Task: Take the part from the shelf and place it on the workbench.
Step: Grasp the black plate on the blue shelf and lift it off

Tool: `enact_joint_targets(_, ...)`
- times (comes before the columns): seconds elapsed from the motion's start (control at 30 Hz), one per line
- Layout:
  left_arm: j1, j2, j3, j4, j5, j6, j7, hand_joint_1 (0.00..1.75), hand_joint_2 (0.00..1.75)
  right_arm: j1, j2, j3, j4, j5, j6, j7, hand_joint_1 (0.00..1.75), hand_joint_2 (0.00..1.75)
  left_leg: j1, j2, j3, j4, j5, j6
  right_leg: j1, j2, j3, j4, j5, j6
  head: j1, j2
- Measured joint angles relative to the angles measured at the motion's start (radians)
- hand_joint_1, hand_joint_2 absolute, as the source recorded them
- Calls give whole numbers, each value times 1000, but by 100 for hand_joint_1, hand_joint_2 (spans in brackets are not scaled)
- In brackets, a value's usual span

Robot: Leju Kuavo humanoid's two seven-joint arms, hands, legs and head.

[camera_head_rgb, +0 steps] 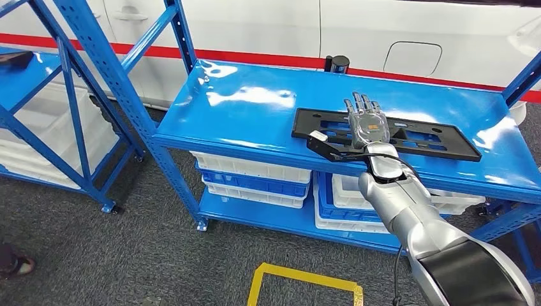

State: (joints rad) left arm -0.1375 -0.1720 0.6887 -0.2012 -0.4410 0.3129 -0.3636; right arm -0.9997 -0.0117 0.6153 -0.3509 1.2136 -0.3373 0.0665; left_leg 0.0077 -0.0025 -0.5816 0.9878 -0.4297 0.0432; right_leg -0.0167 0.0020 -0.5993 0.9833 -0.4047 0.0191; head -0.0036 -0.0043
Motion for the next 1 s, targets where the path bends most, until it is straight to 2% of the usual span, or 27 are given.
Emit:
enact_joint_targets(0.03,-1,-1,3,0,1,37,-40,0,0,0,-1,0,0,0,0,-4,119,175,1,1,1,-1,1,8,1,1,0,-1,0,0,-3,0)
enact_joint_targets(0.07,-2,-3,6,0,1,82,-74,0,0,1,-1,0,0,0,-1,-9,146,175,2,1,2,-1,0,10,3,3,0,-1,0,0,-6,0)
enact_joint_targets(0.13,-3,-7,12,0,-1,155,-115,0,0,2,-3,0,0,-1,-1,-20,112,175,3,2,2,-3,0,10,6,4,-1,-1,-1,-2,-7,0)
enact_joint_targets(0.2,-5,-10,16,0,-4,193,-118,0,0,2,-3,0,0,-3,-4,-29,79,175,4,2,3,-6,0,9,7,4,-1,0,-1,-3,-8,0)
enact_joint_targets(0.23,-5,-12,17,0,-7,213,-118,0,0,2,-3,0,0,-5,-7,-34,83,175,4,2,3,-7,0,7,8,4,-1,0,-2,-3,-8,0)
enact_joint_targets(0.33,-5,-18,17,0,-14,256,-120,0,0,2,-3,-2,0,-10,-21,-48,125,175,6,2,3,-10,2,-12,9,4,-2,0,-2,-4,-8,0)
enact_joint_targets(0.37,-5,-20,17,0,-17,258,-124,0,0,2,-3,-3,0,-12,-26,-51,134,175,6,2,3,-11,2,-19,9,4,-2,0,-2,-4,-8,0)
enact_joint_targets(0.47,-5,-23,16,0,-25,252,-144,0,0,2,-6,-7,0,-16,-41,-60,134,175,6,2,3,-11,2,-26,9,4,-2,0,-2,-4,-8,0)
enact_joint_targets(0.63,-5,-23,16,0,-28,252,-150,0,0,2,-11,-8,-1,-19,-53,-62,134,175,2,2,3,-10,2,-28,6,4,-2,0,-2,-4,-8,0)
enact_joint_targets(0.77,-5,-23,16,0,-28,251,-151,0,175,1,-13,-9,-3,-19,-55,-63,146,175,-1,2,3,-9,2,-28,4,4,-1,0,-2,-4,-8,0)
enact_joint_targets(0.87,-5,-23,16,0,-28,241,-161,0,175,1,-13,-10,-3,-20,-57,-70,152,175,-2,2,3,-8,1,-27,2,4,-1,0,-2,-3,-7,0)
enact_joint_targets(1.0,-5,-23,13,0,-43,259,-170,0,175,2,-13,-10,-5,-25,-59,-89,151,175,-3,2,3,-8,1,-27,1,4,-2,0,-2,-3,-7,0)
